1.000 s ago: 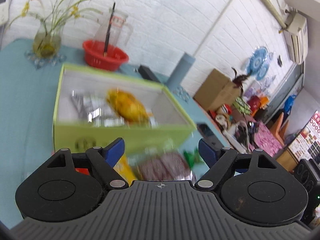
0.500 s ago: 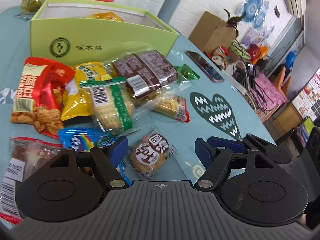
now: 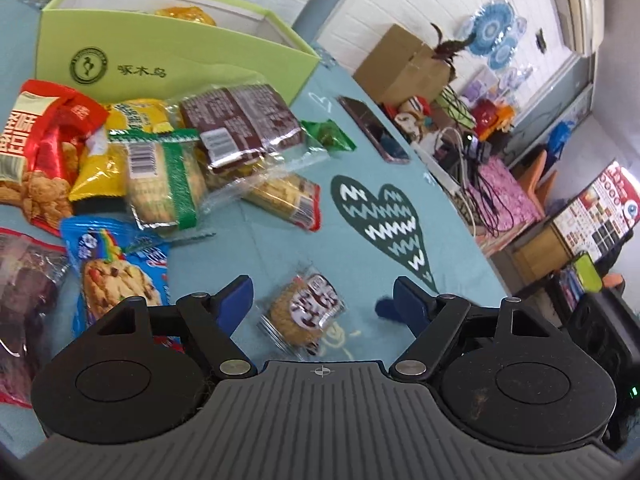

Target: Organize snacks

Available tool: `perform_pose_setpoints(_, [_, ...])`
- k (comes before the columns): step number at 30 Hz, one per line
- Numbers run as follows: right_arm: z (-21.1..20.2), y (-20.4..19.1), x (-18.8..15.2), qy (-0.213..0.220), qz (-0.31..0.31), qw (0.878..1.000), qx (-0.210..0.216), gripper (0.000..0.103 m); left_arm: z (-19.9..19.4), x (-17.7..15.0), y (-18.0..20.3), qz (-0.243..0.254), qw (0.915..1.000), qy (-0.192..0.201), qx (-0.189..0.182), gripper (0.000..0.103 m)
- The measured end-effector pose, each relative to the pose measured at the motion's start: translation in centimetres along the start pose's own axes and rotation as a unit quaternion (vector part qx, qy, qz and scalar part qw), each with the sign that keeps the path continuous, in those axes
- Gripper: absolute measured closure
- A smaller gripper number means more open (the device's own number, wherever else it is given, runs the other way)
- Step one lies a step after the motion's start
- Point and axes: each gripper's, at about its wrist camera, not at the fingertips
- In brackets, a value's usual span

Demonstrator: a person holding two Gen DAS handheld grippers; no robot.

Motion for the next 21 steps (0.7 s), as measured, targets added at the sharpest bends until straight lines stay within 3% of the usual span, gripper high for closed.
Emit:
perform_pose_setpoints(3, [0.5,-0.5,-0.1,-0.006,0.004,0.999,0.034,0.001,1.4,1.1,-0.6,-0.006,0.9997,-0.015,-0.02,0.039])
perform_pose_setpoints(8, [2.9,-0.2,1.0,-0.022,-0.007,0.999,0.027,0.001,3.1,0.8,-0.3,-0.003,0.9966,-0.063,-0.053,0.041])
perform_pose_setpoints(12, [4.2,-0.4,2.0,-0.033,-0.039,0.998,0.04,0.001,1.5,0.0,-0.3,0.008,0.9988,-0.042,-0.023,0.04])
perform_pose_setpoints(18, [3.5,-1.2,1.5,-0.02,-0.047,0.999,-0.01,0.002,1.5,0.9,-1.9,-0.027,0.9983,-0.042,-0.028,0.04])
perform_pose_setpoints(20, [3.7,-1.3,1.2,-0.018,-0.044,0.998,-0.028,0.007,2.2,0.9,-1.4,-0.019,0.9981,-0.051,-0.027,0.041])
perform_pose_setpoints(21, [4.0,-1.4,1.0,-0.018,-0.042,0.998,-0.037,0.016,2.4,0.7,-1.1,-0.015,0.9981,-0.054,-0.027,0.042])
Point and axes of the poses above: each gripper's, at about its wrist camera, not at the fingertips, and z roughly the way its jaws point, y to its right, x to its top, and after that the axes turned 15 degrees about x, right-handed
